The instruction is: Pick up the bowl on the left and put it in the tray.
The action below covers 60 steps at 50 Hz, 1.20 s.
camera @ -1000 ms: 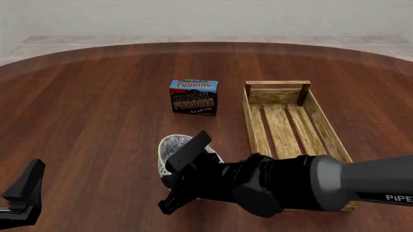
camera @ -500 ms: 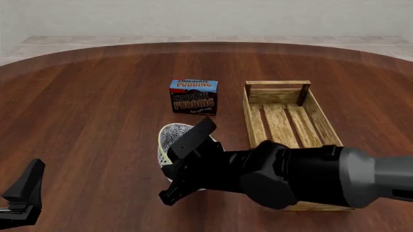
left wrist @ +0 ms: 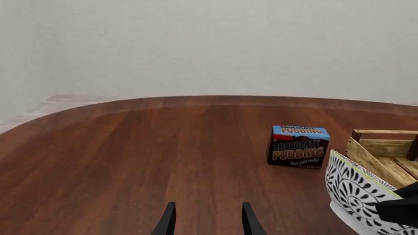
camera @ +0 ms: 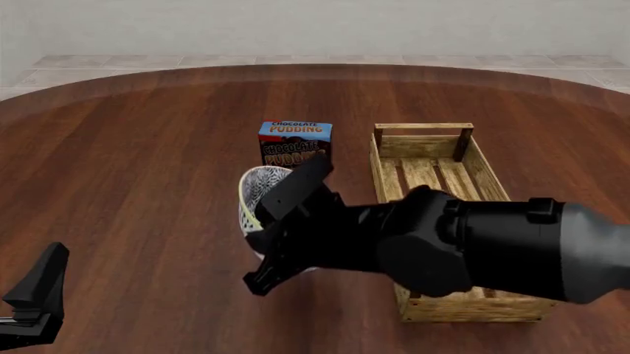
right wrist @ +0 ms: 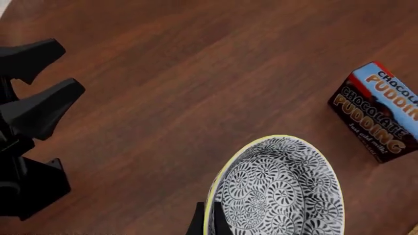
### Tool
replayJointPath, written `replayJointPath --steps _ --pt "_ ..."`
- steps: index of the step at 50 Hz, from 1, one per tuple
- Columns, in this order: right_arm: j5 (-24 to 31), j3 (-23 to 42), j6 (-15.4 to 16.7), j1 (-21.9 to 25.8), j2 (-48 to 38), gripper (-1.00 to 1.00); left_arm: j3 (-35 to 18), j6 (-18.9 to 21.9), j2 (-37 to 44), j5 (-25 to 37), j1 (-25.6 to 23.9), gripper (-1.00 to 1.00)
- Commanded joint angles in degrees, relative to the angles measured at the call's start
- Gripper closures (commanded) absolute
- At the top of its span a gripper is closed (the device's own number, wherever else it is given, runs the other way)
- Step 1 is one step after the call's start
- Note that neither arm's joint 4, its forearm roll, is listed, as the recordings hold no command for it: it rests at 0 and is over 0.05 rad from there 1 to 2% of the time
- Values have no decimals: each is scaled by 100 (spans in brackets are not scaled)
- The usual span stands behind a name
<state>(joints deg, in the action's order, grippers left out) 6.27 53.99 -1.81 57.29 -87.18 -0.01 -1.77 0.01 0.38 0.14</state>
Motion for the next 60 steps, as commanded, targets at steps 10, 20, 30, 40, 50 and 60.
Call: replayJointPath --steps 10,20,30,40,50,60 --pt "349 245 380 -192 130 100 1 -17 0 16 10 -100" --pt "473 284 521 -311 183 100 1 -24 0 39 6 -100" --pt "617 340 729 -378 167 100 1 -27 0 41 10 -100" --pt "763 378 1027 -468 66 100 1 -32 0 42 1 -100" --pt "892 448 1230 -550 15 100 1 -40 0 48 -13 -100" --pt "961 459 1540 -720 24 100 1 -29 0 49 -28 -100"
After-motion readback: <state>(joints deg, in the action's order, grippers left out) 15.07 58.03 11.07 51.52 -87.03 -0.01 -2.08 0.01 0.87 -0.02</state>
